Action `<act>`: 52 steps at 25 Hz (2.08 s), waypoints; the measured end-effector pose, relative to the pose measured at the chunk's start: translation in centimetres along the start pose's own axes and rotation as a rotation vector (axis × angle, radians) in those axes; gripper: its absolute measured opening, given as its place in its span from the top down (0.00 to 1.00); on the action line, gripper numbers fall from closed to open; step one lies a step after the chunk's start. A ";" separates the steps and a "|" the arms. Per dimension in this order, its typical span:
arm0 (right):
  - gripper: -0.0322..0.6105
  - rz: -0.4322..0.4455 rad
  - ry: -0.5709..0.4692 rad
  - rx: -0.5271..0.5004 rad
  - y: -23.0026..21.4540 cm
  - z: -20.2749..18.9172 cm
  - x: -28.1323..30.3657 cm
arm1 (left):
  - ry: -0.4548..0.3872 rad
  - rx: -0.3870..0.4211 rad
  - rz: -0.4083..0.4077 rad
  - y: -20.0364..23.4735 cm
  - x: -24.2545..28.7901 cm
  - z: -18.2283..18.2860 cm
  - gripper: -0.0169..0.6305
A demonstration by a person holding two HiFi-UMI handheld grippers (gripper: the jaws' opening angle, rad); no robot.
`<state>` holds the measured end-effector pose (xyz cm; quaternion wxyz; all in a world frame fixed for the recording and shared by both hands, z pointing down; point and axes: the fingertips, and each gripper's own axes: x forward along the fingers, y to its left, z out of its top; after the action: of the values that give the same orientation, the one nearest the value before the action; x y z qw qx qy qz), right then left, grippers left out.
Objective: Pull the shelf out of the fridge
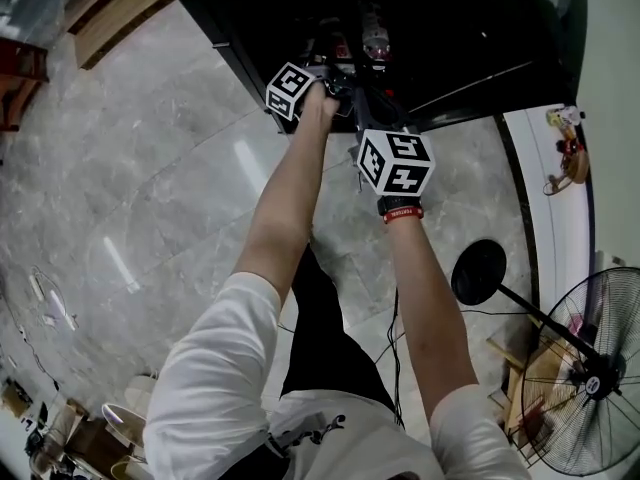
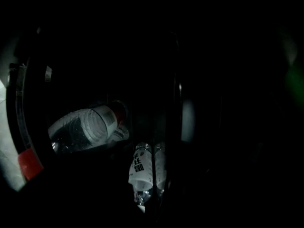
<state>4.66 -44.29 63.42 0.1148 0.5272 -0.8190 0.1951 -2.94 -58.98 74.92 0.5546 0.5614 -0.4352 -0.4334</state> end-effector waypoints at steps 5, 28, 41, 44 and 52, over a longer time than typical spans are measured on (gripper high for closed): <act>0.93 0.003 -0.012 0.003 -0.4 0.6 0.2 | -0.051 0.040 0.019 -0.2 0.7 0.8 0.78; 0.93 -0.028 -0.028 0.046 -1.8 0.2 0.6 | -0.060 0.048 -0.040 -0.9 0.2 0.4 0.93; 0.93 -0.048 -0.021 0.069 -2.9 0.0 0.1 | -0.039 0.078 -0.042 -1.0 -0.9 -0.2 0.93; 0.93 -0.051 -0.023 0.073 -3.1 0.1 -0.3 | -0.027 0.117 -0.027 -0.9 -1.4 -0.3 0.93; 0.93 -0.060 -0.033 0.095 -3.6 0.5 -1.6 | -0.007 0.137 -0.013 -0.9 -2.3 -0.7 0.92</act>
<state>8.61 -44.57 63.09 0.0819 0.5595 -0.7945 0.2215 -2.84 -56.56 74.01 0.5106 0.5992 -0.4621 -0.4082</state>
